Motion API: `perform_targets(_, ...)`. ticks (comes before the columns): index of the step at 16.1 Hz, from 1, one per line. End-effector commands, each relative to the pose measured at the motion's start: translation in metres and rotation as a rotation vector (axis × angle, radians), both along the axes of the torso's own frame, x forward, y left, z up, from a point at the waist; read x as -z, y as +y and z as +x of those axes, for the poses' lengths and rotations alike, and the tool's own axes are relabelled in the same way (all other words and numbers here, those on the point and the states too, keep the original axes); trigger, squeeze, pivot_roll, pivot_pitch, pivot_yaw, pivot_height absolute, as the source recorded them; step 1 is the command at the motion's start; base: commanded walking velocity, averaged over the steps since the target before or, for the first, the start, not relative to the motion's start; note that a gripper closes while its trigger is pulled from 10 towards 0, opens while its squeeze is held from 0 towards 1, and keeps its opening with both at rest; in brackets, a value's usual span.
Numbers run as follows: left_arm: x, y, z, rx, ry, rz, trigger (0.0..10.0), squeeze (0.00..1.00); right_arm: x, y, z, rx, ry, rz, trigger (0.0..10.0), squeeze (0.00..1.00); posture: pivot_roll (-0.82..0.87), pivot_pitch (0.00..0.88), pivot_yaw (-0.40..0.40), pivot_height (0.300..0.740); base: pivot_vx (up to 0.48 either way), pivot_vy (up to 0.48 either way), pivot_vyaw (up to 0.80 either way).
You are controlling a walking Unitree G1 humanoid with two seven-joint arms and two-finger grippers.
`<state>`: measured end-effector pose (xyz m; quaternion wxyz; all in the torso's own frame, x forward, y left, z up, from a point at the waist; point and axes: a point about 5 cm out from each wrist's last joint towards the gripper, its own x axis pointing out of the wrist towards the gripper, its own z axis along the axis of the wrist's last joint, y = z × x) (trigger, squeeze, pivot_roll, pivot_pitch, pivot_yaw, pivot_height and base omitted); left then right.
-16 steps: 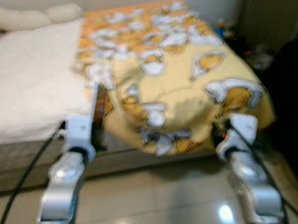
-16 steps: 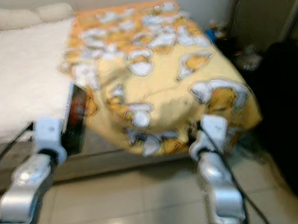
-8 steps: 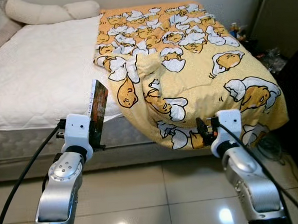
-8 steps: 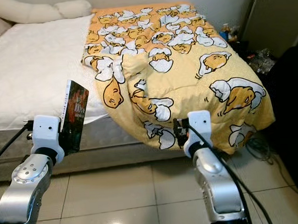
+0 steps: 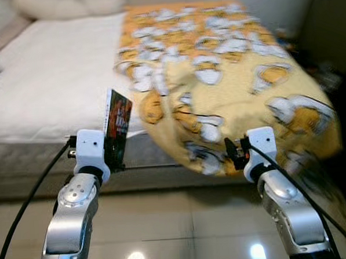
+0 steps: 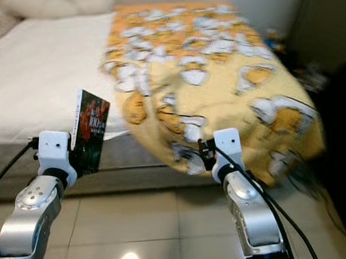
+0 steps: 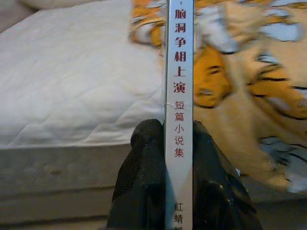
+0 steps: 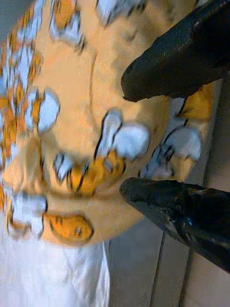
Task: Clean up the room
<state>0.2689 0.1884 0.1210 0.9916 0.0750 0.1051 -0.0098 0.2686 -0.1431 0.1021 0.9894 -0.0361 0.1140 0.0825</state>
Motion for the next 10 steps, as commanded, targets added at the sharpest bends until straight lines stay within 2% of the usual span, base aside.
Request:
perform_targets(1, -0.0104, 0.0048, 0.0025, -0.025, -0.042, 0.003, 10.0, 0.0, -0.0013, 0.0059, 0.0027, -0.024, -0.003, 0.0, 10.0, 0.0, -0.05, 0.0, 0.07, 0.74, 0.42, 0.0, 0.8)
perform_targets(4, -0.011, 0.0063, 0.0032, -0.03, -0.04, 0.0, 10.0, 0.0, 0.0, 0.0078, 0.0031, -0.025, 0.0, 0.007, 10.0, 0.0, -0.05, 0.0, 0.075, 0.74, 0.42, 0.0, 0.74)
perform_targets(6, -0.0118, 0.0073, 0.0044, -0.026, -0.042, 0.01, 10.0, 0.0, 0.0007, 0.0074, 0.0028, 0.019, 0.002, 0.047, 10.0, 0.0, -0.05, 0.0, 0.08, 0.74, 0.42, 0.0, 0.0)
perform_targets(10, -0.0136, 0.0033, 0.0045, -0.022, -0.051, 0.015, 10.0, 0.0, 0.0029, 0.0033, 0.0039, 0.085, 0.01, 0.043, 10.0, 0.0, -0.03, 0.0, 0.058, 0.74, 0.418, 0.0, 0.0)
